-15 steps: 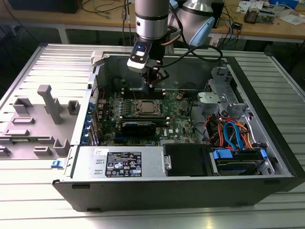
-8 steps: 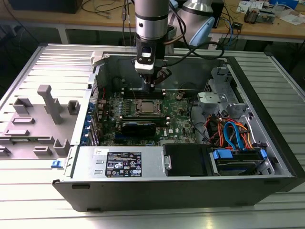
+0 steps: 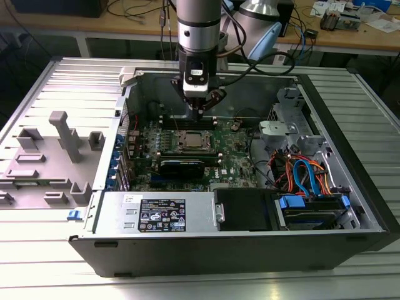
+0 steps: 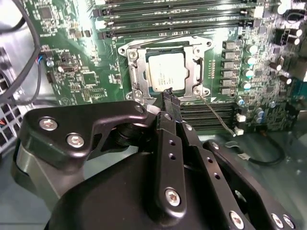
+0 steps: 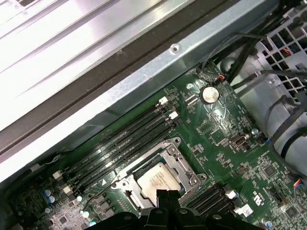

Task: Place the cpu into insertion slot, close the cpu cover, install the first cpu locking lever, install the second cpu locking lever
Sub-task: 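Install the first cpu locking lever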

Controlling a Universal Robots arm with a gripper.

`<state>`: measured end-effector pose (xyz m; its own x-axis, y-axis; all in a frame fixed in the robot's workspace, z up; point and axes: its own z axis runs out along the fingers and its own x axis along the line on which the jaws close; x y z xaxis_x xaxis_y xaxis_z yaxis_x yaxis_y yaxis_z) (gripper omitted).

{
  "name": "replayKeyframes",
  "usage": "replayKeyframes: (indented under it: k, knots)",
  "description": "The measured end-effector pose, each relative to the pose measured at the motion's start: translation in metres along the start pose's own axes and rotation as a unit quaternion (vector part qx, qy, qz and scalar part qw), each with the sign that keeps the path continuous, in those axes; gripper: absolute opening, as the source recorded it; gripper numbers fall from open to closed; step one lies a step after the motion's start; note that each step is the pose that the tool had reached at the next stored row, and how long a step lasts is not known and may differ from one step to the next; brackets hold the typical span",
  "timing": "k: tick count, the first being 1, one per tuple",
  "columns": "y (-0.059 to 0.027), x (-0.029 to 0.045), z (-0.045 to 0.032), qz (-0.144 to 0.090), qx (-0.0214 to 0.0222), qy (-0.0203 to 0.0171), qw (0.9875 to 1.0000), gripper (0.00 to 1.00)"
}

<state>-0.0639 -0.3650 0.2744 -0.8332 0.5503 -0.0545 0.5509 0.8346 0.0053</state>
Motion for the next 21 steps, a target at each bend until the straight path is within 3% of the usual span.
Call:
replayKeyframes:
  k: [8, 12, 14, 21]
  knots:
    - [0.0000, 0.0000, 0.0000, -0.054, -0.0030, 0.0003, 0.9985, 0.11]
    - [0.0000, 0.0000, 0.0000, -0.093, -0.0051, 0.0005, 0.9957, 0.11]
    - [0.0000, 0.0000, 0.0000, -0.100, -0.0055, 0.0005, 0.9950, 0.11]
    - [0.0000, 0.0000, 0.0000, -0.103, -0.0057, 0.0005, 0.9946, 0.11]
